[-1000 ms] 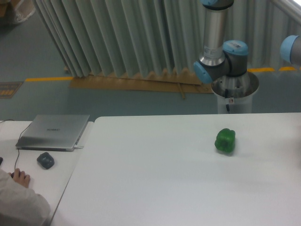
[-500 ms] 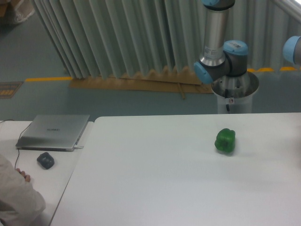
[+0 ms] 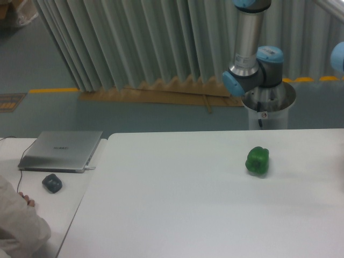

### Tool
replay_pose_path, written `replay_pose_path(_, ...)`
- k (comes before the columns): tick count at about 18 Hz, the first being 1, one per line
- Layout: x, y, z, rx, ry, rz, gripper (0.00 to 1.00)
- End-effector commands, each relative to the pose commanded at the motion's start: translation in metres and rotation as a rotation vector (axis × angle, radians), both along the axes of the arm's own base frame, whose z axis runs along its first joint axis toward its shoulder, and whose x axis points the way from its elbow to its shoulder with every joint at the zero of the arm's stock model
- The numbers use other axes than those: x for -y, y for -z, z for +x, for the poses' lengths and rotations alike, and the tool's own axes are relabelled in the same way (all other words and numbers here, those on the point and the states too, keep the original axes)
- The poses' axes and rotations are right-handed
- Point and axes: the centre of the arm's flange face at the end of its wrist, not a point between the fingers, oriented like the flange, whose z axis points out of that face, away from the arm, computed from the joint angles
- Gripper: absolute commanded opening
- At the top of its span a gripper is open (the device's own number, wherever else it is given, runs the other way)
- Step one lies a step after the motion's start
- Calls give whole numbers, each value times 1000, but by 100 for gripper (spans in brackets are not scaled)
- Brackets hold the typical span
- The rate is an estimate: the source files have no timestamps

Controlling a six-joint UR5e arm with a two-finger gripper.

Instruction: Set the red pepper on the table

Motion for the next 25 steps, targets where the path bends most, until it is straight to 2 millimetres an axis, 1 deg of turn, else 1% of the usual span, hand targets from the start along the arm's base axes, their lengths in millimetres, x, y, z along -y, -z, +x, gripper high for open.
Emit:
replay_pose_path(2,0,0,-1,-2,-2,-2,100)
replay_pose_path(7,25,-1,-16,-4,-47,-7,100)
replay_pose_path(8,41,-5,-25,-14,-65,-10,100)
replay_pose_path(9,50,-10,-31,-23,-77,-15,100)
replay_pose_path(10,54,-4,-30,-16,-80,-35,100)
replay_pose_path(11,59,1,-32,-21,-101,-105,100)
replay_pose_path(13,71,20,-41,-8,-109,-193,100)
replay_pose_path(15,70,32,-47,10,-72,-207,100)
replay_pose_path(17,68,32,-48,19,0,-203,100)
replay_pose_path(18,67,33,-48,26,-8,-177,100)
replay_pose_path(19,64,31,-47,30,-54,-129,100)
replay_pose_path(20,64,32,-48,47,-186,-57,100)
replay_pose_path(22,67,37,-46,65,-412,8,100)
replay_pose_path(23,71,32,-51,61,-570,42,100)
replay_pose_path(24,77,13,-61,28,-739,79,100)
replay_pose_path(25,84,7,-65,15,-778,85,100)
